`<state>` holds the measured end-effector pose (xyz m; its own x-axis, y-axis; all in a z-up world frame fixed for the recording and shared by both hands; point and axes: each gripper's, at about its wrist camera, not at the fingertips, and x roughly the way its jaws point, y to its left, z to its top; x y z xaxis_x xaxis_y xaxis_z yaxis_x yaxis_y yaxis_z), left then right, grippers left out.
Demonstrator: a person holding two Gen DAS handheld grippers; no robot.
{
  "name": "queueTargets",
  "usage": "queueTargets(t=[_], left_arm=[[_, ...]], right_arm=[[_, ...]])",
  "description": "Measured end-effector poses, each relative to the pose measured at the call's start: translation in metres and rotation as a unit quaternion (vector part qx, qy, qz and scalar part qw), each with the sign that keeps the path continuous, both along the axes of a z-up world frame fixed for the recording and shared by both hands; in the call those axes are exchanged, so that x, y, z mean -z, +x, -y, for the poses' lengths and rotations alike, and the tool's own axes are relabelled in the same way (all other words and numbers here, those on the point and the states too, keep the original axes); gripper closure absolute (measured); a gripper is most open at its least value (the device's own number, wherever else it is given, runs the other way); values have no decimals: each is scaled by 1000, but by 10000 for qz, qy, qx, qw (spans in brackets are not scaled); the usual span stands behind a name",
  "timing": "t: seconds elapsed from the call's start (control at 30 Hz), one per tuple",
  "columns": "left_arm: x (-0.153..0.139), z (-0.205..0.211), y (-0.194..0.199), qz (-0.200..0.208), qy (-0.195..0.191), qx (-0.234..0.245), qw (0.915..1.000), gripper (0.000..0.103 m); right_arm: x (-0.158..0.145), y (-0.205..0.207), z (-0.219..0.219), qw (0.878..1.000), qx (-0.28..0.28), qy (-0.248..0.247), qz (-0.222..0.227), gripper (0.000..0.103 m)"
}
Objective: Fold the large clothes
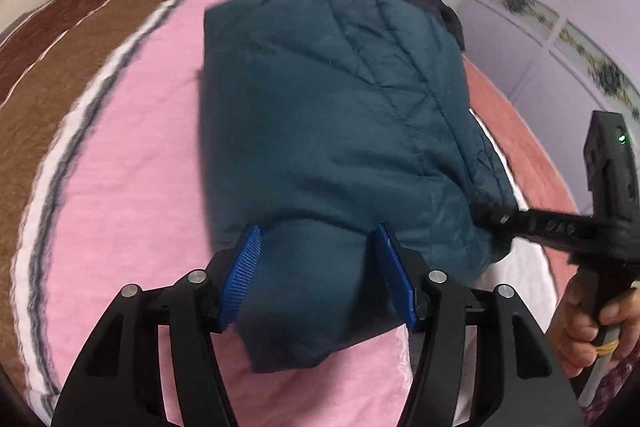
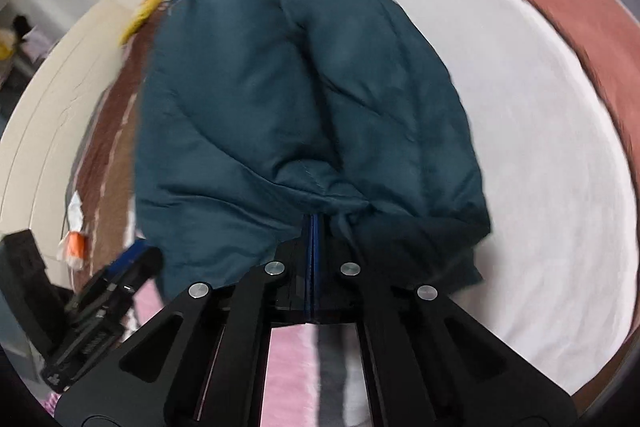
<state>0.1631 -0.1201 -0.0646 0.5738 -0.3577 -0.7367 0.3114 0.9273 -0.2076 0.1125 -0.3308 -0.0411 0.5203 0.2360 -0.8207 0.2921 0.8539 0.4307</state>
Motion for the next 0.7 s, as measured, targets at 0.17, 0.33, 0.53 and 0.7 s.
queueTargets(t=[0.17,0.33,0.53,0.7], left_arm=[[8,31,-13,361,743,361,9959,31],[-13,8,-26,553,228,314,9977,42],[5,9,-16,348,433,207,9982,42],[3,6,-12,293,336,213,9988,40]], right_arm=[[25,10,4,9997,158,153,-129,103],[23,17,5,9995,112,204,-208,103],[15,20,1,9995,59,-121,-271,103],[-6,18,-12,9980,154,-584,-184,103]])
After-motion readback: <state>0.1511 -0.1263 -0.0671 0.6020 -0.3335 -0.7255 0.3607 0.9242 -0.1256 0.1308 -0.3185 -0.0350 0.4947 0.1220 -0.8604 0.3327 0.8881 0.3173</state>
